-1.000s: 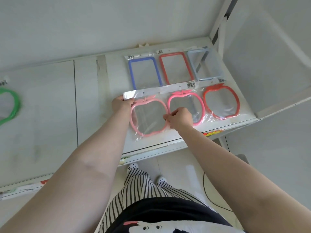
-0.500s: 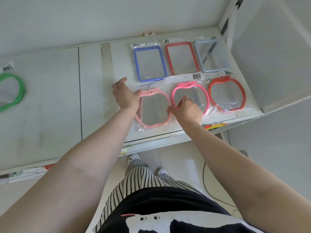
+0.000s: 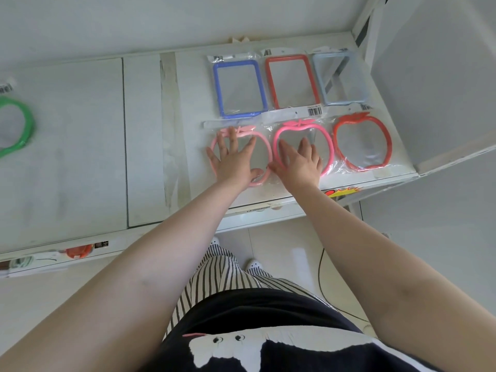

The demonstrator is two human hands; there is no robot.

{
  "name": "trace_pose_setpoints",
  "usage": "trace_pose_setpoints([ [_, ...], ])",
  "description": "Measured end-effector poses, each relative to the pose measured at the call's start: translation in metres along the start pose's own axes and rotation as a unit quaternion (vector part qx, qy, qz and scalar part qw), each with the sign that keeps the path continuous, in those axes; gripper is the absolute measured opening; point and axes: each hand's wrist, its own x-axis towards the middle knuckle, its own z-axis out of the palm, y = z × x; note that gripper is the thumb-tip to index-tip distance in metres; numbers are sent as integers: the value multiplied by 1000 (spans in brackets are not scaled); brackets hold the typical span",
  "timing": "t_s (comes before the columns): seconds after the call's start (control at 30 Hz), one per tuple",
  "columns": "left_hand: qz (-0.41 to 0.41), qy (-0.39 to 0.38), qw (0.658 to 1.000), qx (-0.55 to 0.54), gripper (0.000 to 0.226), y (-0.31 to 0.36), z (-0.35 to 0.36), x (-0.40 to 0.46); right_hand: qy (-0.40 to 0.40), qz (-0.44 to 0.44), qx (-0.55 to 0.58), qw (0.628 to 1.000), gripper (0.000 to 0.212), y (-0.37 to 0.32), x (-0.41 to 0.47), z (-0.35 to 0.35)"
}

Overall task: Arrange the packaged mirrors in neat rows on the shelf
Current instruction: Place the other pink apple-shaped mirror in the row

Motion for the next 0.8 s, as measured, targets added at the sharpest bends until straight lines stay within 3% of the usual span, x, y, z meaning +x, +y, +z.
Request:
trace_pose_setpoints([
  [0.57,-14,32,999,-26,91,1,0,-1,8,-2,2,1000,64,-1,2,-1],
  [0.8,-9,102,992,-75,73,-9,-1,-8,72,-38,24,996,57,-11,-9,-9],
])
